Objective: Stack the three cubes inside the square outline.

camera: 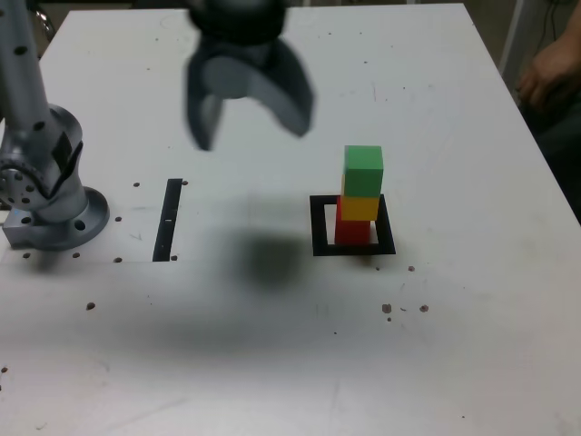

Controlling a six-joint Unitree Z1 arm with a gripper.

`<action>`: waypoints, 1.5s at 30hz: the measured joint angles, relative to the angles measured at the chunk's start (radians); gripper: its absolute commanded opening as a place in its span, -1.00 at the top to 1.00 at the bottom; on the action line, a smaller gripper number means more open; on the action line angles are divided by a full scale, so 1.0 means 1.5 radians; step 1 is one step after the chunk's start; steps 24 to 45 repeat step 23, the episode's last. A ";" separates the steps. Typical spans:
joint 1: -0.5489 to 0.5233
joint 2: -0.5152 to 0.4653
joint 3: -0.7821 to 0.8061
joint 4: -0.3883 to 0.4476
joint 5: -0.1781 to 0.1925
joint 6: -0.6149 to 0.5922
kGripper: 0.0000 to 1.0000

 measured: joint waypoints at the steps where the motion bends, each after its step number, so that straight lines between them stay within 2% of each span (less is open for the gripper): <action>1: 0.003 -0.009 0.022 -0.003 -0.001 0.000 -0.99; 12: 0.052 -0.108 0.274 -0.103 -0.008 0.011 -1.00; 21: 0.077 -0.122 0.408 -0.235 -0.022 0.030 -1.00; 45: 0.077 -0.123 0.413 -0.242 -0.023 0.031 -1.00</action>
